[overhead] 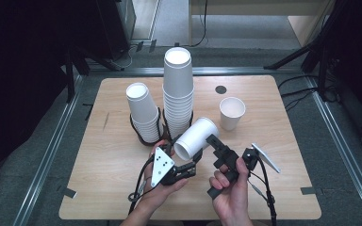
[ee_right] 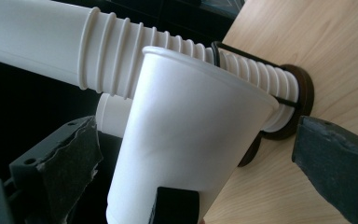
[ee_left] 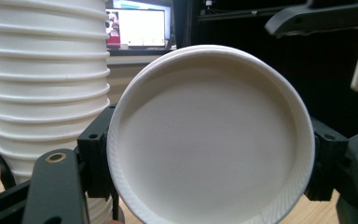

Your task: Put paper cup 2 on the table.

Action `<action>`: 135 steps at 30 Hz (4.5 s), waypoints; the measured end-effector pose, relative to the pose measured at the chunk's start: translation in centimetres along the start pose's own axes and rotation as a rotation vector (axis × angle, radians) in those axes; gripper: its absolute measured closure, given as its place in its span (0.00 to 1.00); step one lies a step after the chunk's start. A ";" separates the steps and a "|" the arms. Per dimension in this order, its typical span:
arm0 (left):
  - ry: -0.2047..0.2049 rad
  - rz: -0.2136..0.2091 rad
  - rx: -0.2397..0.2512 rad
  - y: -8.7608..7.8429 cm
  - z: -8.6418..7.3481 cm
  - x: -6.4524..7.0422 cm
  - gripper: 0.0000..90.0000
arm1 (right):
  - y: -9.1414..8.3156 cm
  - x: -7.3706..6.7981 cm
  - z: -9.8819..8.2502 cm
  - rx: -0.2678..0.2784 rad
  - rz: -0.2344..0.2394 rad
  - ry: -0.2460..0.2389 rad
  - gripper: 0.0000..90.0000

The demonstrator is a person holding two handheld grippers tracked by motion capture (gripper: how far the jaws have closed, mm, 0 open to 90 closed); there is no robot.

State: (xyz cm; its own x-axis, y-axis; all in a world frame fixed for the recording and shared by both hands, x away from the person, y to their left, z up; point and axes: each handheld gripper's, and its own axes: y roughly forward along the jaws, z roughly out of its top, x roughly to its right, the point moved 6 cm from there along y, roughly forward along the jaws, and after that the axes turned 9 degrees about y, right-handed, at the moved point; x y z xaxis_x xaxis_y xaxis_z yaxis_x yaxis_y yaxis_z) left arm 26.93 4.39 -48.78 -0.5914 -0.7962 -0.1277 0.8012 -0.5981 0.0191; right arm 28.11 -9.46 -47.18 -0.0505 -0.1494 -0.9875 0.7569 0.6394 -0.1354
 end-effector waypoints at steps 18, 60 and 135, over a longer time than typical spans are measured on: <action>0.050 -0.008 0.030 0.0 0.0 0.5 0.27 | 2.2 0.1 -0.4 -0.041 0.047 0.156 0.01; 0.030 -0.051 -0.031 -0.1 -0.1 0.1 0.17 | 3.8 0.0 -0.3 -0.040 0.088 0.147 0.15; 0.030 -0.019 -0.094 -0.5 -1.1 -1.1 0.14 | -2.3 -3.3 5.1 0.415 -0.039 -1.084 0.15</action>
State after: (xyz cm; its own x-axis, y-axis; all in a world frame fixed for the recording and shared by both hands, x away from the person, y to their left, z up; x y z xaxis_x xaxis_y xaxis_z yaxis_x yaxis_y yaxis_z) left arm 27.24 5.67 -49.73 -0.6045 -0.7810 -0.1572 0.7959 -0.6007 -0.0761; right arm 29.92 -14.27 -43.18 0.3540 -0.8594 -0.3690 0.9326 0.3539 0.0707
